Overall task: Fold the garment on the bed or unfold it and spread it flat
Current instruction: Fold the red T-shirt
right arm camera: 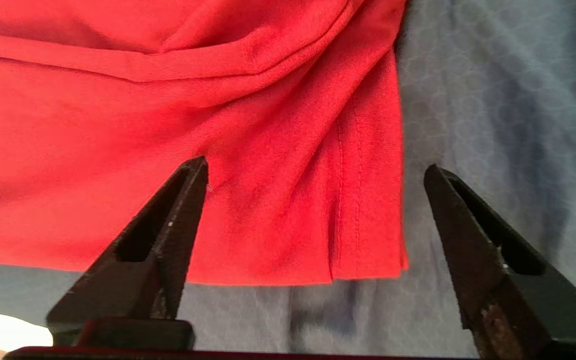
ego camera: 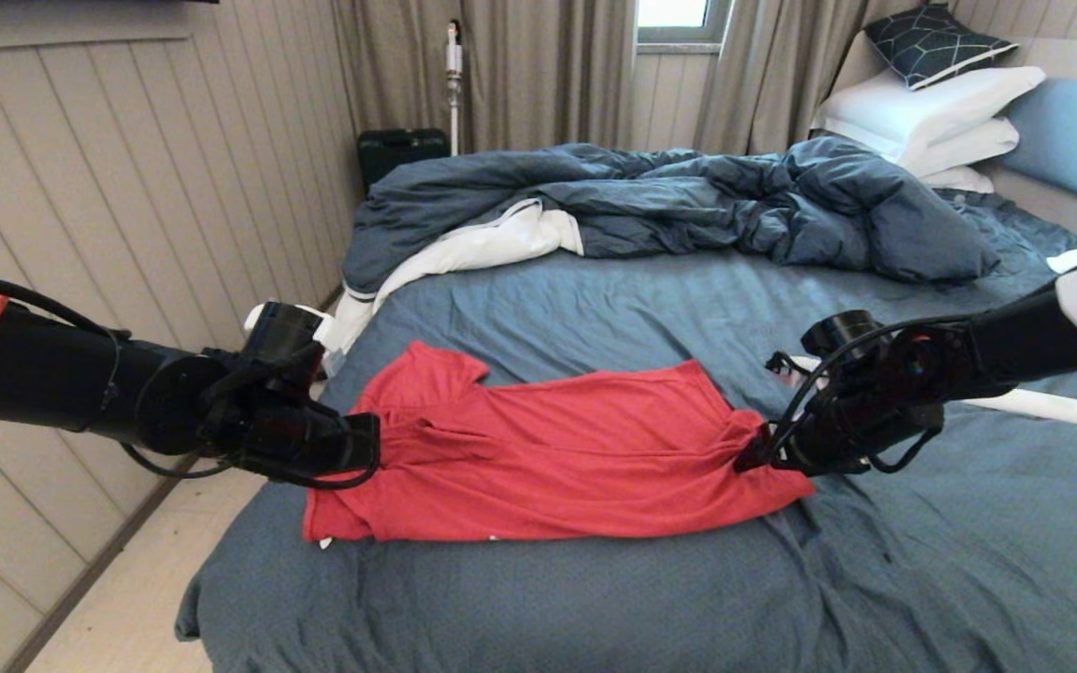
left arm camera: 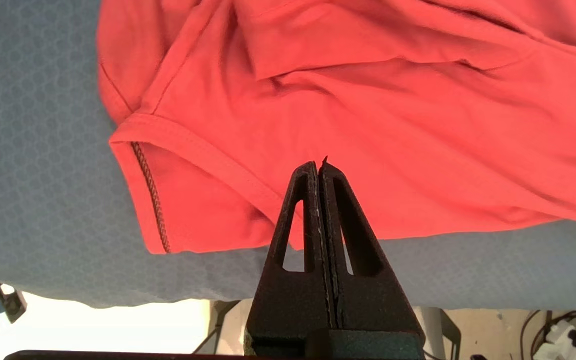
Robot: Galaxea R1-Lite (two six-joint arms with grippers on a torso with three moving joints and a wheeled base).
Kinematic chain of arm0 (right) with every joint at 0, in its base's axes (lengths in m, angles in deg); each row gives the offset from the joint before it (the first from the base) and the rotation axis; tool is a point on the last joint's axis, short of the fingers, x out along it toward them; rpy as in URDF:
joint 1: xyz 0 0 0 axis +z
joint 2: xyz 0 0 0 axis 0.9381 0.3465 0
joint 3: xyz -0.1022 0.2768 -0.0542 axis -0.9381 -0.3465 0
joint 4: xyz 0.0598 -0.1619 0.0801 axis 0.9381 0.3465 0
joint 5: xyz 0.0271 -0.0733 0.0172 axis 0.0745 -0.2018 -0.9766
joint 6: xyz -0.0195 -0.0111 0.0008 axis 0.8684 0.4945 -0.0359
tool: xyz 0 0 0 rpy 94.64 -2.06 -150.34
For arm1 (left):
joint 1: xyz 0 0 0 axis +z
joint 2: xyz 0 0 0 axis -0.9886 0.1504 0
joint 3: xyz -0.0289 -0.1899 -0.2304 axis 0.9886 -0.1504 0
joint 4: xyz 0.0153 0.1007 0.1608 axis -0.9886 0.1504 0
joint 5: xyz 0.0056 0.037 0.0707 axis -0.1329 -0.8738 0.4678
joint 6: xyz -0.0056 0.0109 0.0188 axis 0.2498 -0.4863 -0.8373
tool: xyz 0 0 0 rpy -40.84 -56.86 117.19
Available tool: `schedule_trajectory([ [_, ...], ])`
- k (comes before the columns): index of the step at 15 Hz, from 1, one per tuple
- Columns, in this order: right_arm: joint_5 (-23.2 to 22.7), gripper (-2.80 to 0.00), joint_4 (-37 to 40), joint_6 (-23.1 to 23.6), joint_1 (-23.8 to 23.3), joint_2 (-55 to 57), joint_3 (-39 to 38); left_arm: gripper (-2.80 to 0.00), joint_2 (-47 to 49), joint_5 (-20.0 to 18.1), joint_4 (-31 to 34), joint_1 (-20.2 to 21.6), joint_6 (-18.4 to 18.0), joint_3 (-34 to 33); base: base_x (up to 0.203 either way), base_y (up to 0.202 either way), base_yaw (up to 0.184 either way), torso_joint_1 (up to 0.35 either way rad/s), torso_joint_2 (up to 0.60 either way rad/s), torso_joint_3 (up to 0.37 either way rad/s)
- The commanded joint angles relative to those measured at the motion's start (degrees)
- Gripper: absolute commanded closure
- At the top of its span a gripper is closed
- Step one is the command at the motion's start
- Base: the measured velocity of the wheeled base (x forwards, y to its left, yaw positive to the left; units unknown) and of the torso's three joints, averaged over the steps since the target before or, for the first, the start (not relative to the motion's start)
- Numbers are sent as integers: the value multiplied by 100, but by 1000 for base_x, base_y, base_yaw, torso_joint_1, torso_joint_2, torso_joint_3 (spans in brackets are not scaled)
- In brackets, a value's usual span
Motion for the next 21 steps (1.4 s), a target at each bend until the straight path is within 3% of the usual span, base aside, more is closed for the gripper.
schedule_trajectory([
  [1,-7,-280,7,-6,38,124,13,0,41,2,-51,-2,15,-16,0,0,0,0,0,0],
  [4,-9,-280,7,-6,38,136,-9,0,48,2,-61,-4,15,-26,0,0,0,0,0,0],
  [5,-9,0,7,-6,38,127,-11,0,57,2,-61,-4,15,-22,0,0,0,0,0,0],
  [21,18,0,-1,11,-196,-392,-412,0,142,11,-69,-171,7,-65,0,0,0,0,0,0],
])
